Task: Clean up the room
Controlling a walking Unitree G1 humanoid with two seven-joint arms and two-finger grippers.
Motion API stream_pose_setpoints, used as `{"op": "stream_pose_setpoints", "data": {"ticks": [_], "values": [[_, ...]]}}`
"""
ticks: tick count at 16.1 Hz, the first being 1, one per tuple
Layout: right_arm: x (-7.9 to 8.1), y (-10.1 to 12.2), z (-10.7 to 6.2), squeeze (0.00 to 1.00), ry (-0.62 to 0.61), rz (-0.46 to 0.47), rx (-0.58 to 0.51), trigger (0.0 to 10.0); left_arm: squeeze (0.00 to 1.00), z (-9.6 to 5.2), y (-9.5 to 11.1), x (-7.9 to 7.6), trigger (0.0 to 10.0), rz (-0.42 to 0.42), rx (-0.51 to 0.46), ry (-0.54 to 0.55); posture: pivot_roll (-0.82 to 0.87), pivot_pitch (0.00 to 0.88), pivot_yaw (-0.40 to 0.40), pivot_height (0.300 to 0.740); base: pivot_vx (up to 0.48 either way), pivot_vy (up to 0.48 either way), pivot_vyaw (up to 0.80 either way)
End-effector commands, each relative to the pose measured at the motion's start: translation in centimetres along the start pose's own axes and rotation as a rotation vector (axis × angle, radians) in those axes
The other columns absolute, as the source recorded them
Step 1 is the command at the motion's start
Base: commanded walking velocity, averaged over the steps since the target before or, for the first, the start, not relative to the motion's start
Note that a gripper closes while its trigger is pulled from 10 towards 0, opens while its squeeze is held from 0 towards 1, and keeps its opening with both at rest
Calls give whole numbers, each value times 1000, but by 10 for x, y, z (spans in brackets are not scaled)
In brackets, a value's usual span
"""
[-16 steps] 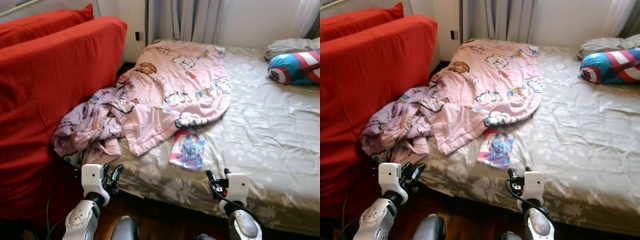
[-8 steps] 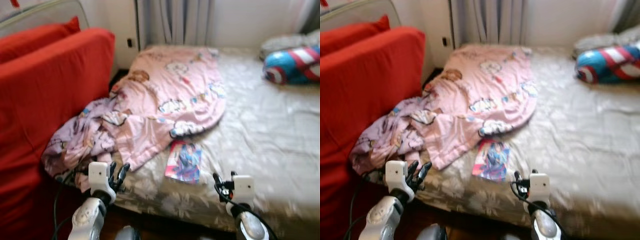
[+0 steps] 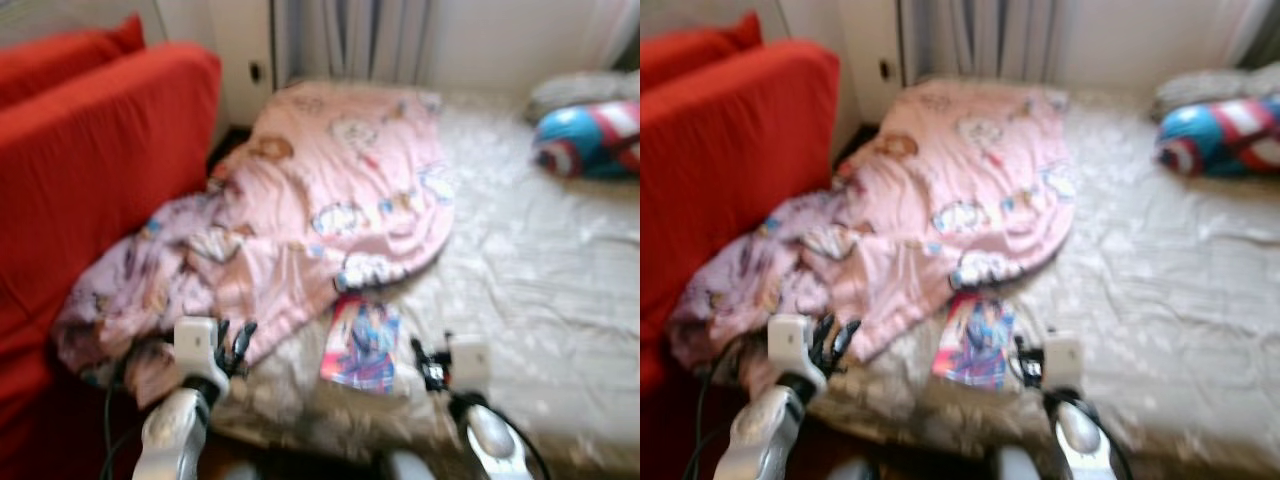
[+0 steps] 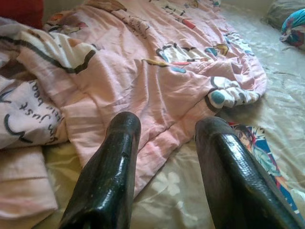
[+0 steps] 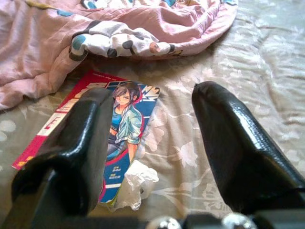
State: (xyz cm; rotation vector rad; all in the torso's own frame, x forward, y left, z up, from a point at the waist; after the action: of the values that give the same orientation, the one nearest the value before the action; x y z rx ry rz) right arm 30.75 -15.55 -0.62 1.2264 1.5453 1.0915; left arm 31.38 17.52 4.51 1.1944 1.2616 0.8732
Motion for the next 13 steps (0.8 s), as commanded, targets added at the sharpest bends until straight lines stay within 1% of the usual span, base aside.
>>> {"op": "stream_pose_setpoints", "data": {"ticks": [1, 3, 4, 5, 6, 7, 9, 11, 12, 13], "values": [[7, -8, 0, 0, 29, -14, 36, 10000, 0, -3, 3, 5, 10000, 2, -3, 12, -29, 85, -5, 645, 0, 0, 0], [10, -12, 10, 0, 78, -39, 93, 10000, 0, -3, 5, 3, 10000, 2, -10, 6, -15, 96, -4, 645, 0, 0, 0], [12, -16, 15, 0, 103, -87, 135, 10000, 0, -3, 6, 2, 10000, 2, -11, 0, -12, 99, -2, 645, 0, 0, 0], [12, -16, 19, 914, 112, -119, 160, 10000, 0, -2, 6, 0, 10000, 2, -10, -5, -3, 105, 3, 645, 0, 0, 0], [2, -16, 30, 1000, 101, -236, 242, 10000, 0, -2, 8, -2, 10000, 6, -10, -17, 24, 118, 9, 645, 0, 0, 0], [-5, -16, 32, 1000, 83, -260, 275, 10000, 0, -3, 10, -2, 10000, 8, -12, -19, 28, 121, 9, 645, 0, 0, 0], [-14, -15, 35, 1000, 62, -259, 313, 10000, 0, -8, 14, 0, 10000, 14, -18, -14, 59, 144, 11, 645, 0, 0, 0], [-17, -14, 37, 1000, 94, -322, 338, 10000, 0, -18, 16, 4, 10000, 24, -16, -4, 92, 179, 19, 645, 0, 0, 0], [-17, -13, 38, 1000, 136, -380, 349, 10000, 0, -26, 16, 7, 10000, 33, -4, 3, 104, 191, 22, 645, 0, 0, 0], [-17, -14, 37, 1000, 153, -401, 355, 10000, 0, -30, 15, 8, 10000, 37, 2, 6, 117, 205, 31, 645, 0, 0, 0]]}}
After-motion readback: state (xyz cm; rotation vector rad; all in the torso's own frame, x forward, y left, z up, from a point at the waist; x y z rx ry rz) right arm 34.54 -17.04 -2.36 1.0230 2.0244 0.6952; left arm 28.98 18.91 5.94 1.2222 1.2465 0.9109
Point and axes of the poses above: a point about 5 cm out from each wrist's last joint towards the gripper, its own z axis pointing out of the wrist towards the gripper, its own y axis along the axis of the wrist's last joint, x = y × z, the point moved 5 cm from there along z, pointing out of the wrist towards the gripper, and after that the axes turned 6 degrees about -z, right-handed, at the moved point
